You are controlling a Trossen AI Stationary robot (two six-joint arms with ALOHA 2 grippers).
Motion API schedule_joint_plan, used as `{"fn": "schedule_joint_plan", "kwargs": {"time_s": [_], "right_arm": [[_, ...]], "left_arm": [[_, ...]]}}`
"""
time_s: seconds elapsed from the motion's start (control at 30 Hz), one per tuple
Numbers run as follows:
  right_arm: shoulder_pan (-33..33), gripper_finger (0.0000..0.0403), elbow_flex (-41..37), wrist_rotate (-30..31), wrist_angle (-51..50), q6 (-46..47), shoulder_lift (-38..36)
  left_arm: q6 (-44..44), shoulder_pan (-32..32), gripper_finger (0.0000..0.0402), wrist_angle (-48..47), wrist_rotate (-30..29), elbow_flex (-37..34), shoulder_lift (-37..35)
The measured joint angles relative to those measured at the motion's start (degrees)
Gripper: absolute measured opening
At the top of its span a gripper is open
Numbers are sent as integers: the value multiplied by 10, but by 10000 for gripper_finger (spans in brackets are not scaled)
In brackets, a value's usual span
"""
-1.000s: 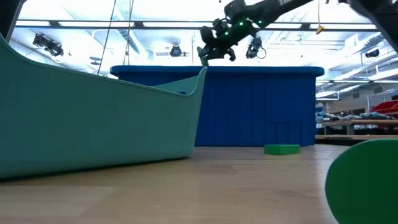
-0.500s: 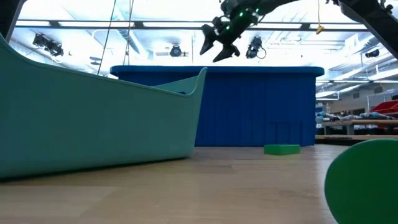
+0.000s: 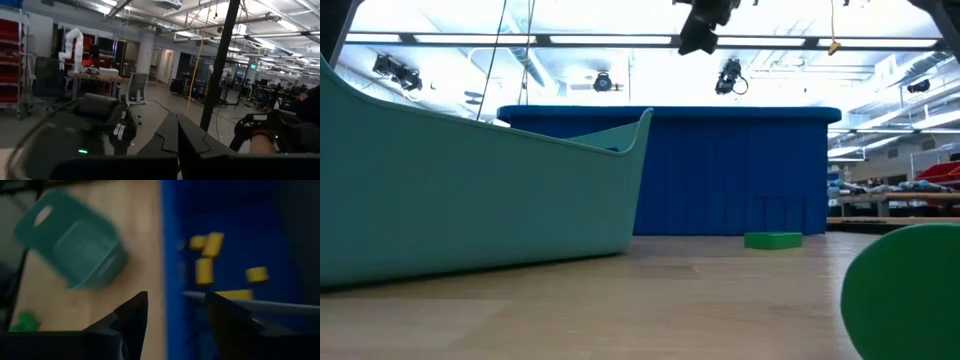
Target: Sort Items/Unsort Items
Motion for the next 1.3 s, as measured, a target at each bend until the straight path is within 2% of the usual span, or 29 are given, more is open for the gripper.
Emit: {"fn": "schedule_joint_plan", "kwargs": {"time_s": [0.2, 0.47, 0.63, 0.77, 0.9, 1.13, 1.3], "right_arm": [[94, 197, -93, 19, -3, 2, -33], [210, 209, -263, 67, 7, -4, -45], [261, 217, -378, 93, 83, -25, -44], [287, 221, -458, 103, 181, -26, -44], [306, 222, -519, 138, 252, -26, -44], [309, 222, -608, 156, 299, -20, -42], [307, 222, -657, 175, 369, -12, -42]], "left_arm": [[24, 0, 0, -38, 6, -1, 1], [25, 0, 0, -41, 21, -1, 0], [26, 0, 0, -40, 34, -1, 0], [26, 0, 0, -41, 40, -1, 0], [26, 0, 0, -41, 43, -1, 0], [26, 0, 0, -41, 43, -1, 0], [24, 0, 0, -42, 43, -1, 0]]}}
